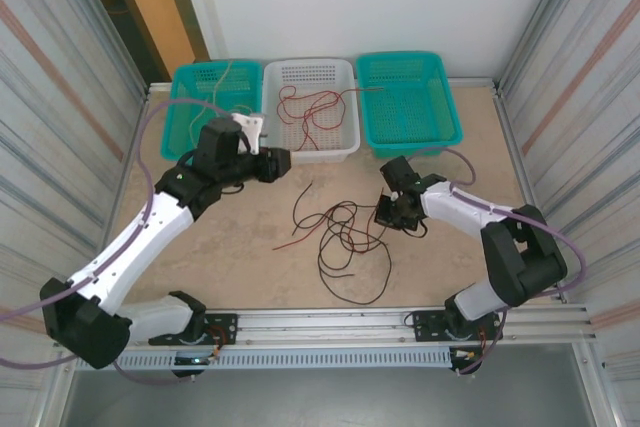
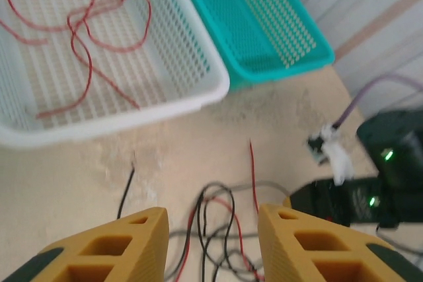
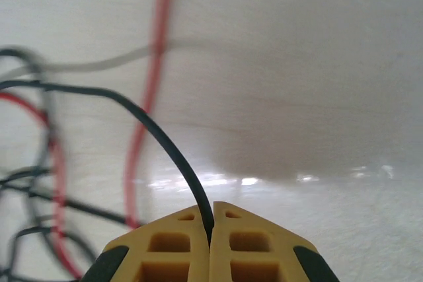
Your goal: Untangle the cables
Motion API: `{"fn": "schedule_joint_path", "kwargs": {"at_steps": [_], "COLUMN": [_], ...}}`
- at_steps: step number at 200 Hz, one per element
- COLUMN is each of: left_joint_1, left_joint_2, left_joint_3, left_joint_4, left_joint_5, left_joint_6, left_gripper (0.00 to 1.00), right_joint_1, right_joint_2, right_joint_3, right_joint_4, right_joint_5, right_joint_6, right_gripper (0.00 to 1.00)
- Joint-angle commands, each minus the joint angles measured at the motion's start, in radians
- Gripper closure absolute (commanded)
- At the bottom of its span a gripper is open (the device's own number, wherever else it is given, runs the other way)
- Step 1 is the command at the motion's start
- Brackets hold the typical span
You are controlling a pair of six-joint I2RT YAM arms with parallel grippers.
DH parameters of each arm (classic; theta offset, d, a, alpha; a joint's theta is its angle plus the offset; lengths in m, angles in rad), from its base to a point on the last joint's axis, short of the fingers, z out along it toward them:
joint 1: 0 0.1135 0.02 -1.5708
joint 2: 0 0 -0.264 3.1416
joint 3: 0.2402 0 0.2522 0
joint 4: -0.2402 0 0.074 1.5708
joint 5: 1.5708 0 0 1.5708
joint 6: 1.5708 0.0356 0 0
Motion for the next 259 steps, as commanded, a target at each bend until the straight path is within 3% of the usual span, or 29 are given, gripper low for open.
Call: {"fn": "schedule_joint_path", "kwargs": {"at_steps": [1,21,58,90,133,157,164,192,220,227,259], "left_joint_1": [-0.013,-0.026,-0.052,-0.052,-0.052,-0.052,-0.052,-0.052,-0.052,-0.052,-0.052], "left_joint_2": [-0.034,-0.007,0.051,0.065,0.031,0.001,-0.006,-0.036,-0.062,-0.064,-0.083], "left_joint_3": [-0.035,-0.024,0.031,0.064,0.091,0.104,0.111,0.143,0.156,0.156,0.123], "left_joint_4": [-0.014,0.015,0.060,0.064,0.038,0.024,0.020,0.023,0.096,0.118,0.246], "left_joint_5": [0.038,0.080,0.093,0.100,0.110,0.108,0.109,0.123,0.157,0.164,0.157], "left_joint_6": [0.026,0.031,0.061,0.098,0.115,0.111,0.105,0.052,-0.068,-0.103,-0.274], "left_gripper": [0.56,0.51,0.33,0.29,0.63,0.99,1.00,1.00,1.00,1.00,1.00], "right_joint_1": [0.098,0.217,0.392,0.466,0.489,0.489,0.487,0.472,0.400,0.376,0.326], "right_joint_2": [-0.104,-0.143,-0.162,-0.188,-0.190,-0.188,-0.190,-0.206,-0.255,-0.272,-0.318], "right_joint_3": [0.115,0.241,0.471,0.607,0.692,0.702,0.699,0.669,0.561,0.523,0.396], "right_joint_4": [-0.085,-0.178,-0.308,-0.309,-0.290,-0.286,-0.283,-0.259,-0.183,-0.154,-0.033], "right_joint_5": [0.102,0.210,0.376,0.407,0.397,0.402,0.405,0.415,0.367,0.337,0.250], "right_joint_6": [-0.057,-0.094,-0.137,-0.188,-0.226,-0.228,-0.228,-0.211,-0.140,-0.117,-0.050], "right_gripper": [1.00,1.00,1.00,1.00,1.00,1.00,1.00,0.83,0.48,0.34,0.29]}}
